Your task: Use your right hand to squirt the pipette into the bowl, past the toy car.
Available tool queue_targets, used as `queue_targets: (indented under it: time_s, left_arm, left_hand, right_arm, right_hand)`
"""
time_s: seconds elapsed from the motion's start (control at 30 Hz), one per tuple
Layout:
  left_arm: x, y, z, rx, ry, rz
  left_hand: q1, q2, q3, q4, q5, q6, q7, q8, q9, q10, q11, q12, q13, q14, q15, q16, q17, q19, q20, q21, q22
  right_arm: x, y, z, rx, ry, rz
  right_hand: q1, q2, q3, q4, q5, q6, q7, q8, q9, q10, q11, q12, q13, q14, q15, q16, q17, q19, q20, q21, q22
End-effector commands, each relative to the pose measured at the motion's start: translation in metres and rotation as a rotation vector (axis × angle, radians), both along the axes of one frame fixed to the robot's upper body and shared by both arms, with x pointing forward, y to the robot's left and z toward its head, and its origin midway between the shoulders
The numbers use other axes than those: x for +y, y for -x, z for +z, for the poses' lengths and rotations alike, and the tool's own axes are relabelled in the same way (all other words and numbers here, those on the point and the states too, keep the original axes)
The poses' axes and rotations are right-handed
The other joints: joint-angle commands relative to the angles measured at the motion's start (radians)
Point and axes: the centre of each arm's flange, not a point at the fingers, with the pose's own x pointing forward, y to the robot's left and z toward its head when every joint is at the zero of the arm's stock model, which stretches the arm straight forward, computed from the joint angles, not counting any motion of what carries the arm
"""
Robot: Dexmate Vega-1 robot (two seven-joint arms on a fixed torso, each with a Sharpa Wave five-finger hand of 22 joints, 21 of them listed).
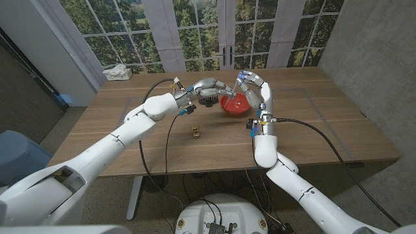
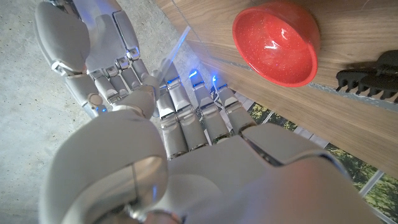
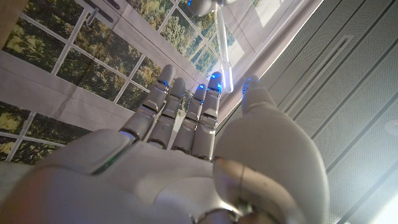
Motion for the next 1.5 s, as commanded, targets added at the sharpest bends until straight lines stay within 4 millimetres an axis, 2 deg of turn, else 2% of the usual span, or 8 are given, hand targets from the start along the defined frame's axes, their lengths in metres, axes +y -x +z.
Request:
queue_targets:
  time_s: [0.03, 0.27, 0.4, 0.87, 0.97, 1.0, 1.27, 1.5]
  left_arm:
    - [-0.0039, -0.0056, 0.0048, -0.005, -0.036, -0.01]
    - [-0.0057, -0.0101, 0.0066, 0.004, -0.049, -0.014]
    - [-0.0061, -0.0114, 0.0074, 0.007, -0.05, -0.018]
    - [-0.0063, -0.0137, 0.0056, 0.021, -0.051, -0.019]
    - [-0.0069, -0.013, 0.0048, 0.021, -0.053, -0.018]
    - [-0.0071, -0.0128, 0.0047, 0.02, -0.052, -0.016]
    - [-0.0084, -0.0109, 0.0034, 0.023, -0.059, -0.007]
    - [-0.01, -0.0103, 0.0031, 0.026, -0.06, -0.011]
  left_hand:
    - [0.005, -0.005, 0.006, 0.0, 0.002, 0.02, 0.01, 0.001, 0.002, 0.011, -0.008, -0.004, 0.001, 0.009, -0.125, -0.003, 0.002, 0.005, -0.003, 0.004, 0.002]
    - [0.005, -0.007, 0.005, -0.001, 0.001, 0.021, 0.009, 0.0, 0.003, 0.011, -0.007, -0.007, 0.001, 0.011, -0.125, -0.003, 0.003, 0.005, -0.004, 0.004, 0.002]
    - [0.006, -0.007, 0.005, -0.002, 0.001, 0.021, 0.008, -0.002, 0.003, 0.01, -0.007, -0.009, 0.0, 0.011, -0.123, -0.003, 0.004, 0.005, -0.004, 0.004, 0.002]
    - [0.006, -0.008, 0.005, -0.004, 0.001, 0.026, 0.012, -0.003, 0.005, 0.018, -0.003, -0.01, 0.0, 0.014, -0.123, -0.003, 0.006, 0.006, -0.004, 0.005, 0.003]
    - [0.006, -0.008, 0.005, -0.004, 0.001, 0.025, 0.014, -0.004, 0.005, 0.017, -0.003, -0.012, 0.0, 0.015, -0.123, -0.003, 0.006, 0.007, -0.004, 0.005, 0.003]
    - [0.007, -0.007, 0.006, -0.004, 0.001, 0.024, 0.014, -0.005, 0.005, 0.017, -0.003, -0.012, 0.0, 0.015, -0.123, -0.004, 0.006, 0.007, -0.004, 0.005, 0.003]
    - [0.009, -0.008, 0.006, -0.007, 0.001, 0.025, 0.015, -0.006, 0.005, 0.019, -0.004, -0.013, 0.001, 0.014, -0.125, -0.004, 0.007, 0.007, -0.004, 0.006, 0.003]
    - [0.01, -0.008, 0.005, -0.007, 0.001, 0.026, 0.017, -0.007, 0.006, 0.018, -0.005, -0.015, 0.001, 0.014, -0.123, -0.005, 0.008, 0.007, -0.003, 0.006, 0.003]
  right_arm:
    - [-0.0009, -0.0071, 0.0026, 0.047, -0.026, 0.087]
    - [-0.0014, -0.0093, 0.0048, 0.06, -0.053, 0.111]
    - [-0.0014, -0.0105, 0.0063, 0.06, -0.063, 0.111]
    - [-0.0035, -0.0142, 0.0075, 0.073, -0.07, 0.154]
    - [-0.0041, -0.0135, 0.0072, 0.077, -0.06, 0.159]
    - [-0.0044, -0.0135, 0.0072, 0.08, -0.058, 0.169]
    - [-0.0054, -0.0115, 0.0063, 0.088, -0.056, 0.207]
    - [-0.006, -0.0095, 0.0067, 0.082, -0.065, 0.216]
  right_hand:
    - [0.004, 0.007, -0.004, -0.004, 0.006, 0.014, 0.022, 0.007, 0.0, 0.008, -0.001, 0.005, 0.001, -0.002, -0.132, 0.004, 0.003, -0.007, 0.001, 0.007, 0.004]
    - [0.049, 0.011, 0.015, -0.034, 0.011, 0.046, 0.001, 0.015, -0.001, 0.022, -0.011, 0.01, -0.003, 0.011, -0.144, 0.002, -0.004, -0.002, -0.005, 0.014, 0.003]
    - [0.093, 0.017, 0.036, -0.047, 0.012, 0.093, -0.027, 0.027, -0.001, 0.041, -0.044, 0.017, -0.008, 0.029, -0.156, 0.002, -0.008, 0.004, -0.02, 0.022, 0.003]
    - [0.142, 0.004, 0.05, -0.048, 0.009, 0.036, -0.103, 0.0, 0.0, 0.024, -0.065, 0.011, -0.006, 0.031, -0.157, -0.003, -0.01, 0.002, -0.026, 0.033, 0.002]
    - [0.142, 0.001, 0.047, -0.043, 0.008, 0.064, -0.099, 0.013, 0.002, 0.025, -0.062, 0.012, -0.004, 0.029, -0.153, -0.001, -0.007, 0.001, -0.026, 0.035, 0.002]
    - [0.138, -0.004, 0.045, -0.039, 0.008, 0.081, -0.083, 0.02, 0.003, 0.027, -0.058, 0.013, -0.003, 0.027, -0.15, -0.005, -0.009, 0.002, -0.025, 0.037, 0.002]
    - [0.132, 0.004, 0.043, -0.029, 0.009, 0.135, -0.042, 0.038, 0.005, 0.038, -0.056, 0.019, -0.003, 0.029, -0.152, 0.001, -0.002, -0.003, -0.027, 0.041, 0.002]
    - [0.144, 0.02, 0.052, -0.031, 0.01, 0.186, -0.069, 0.052, 0.004, 0.054, -0.067, 0.024, -0.003, 0.031, -0.158, 0.001, 0.0, -0.006, -0.031, 0.047, 0.002]
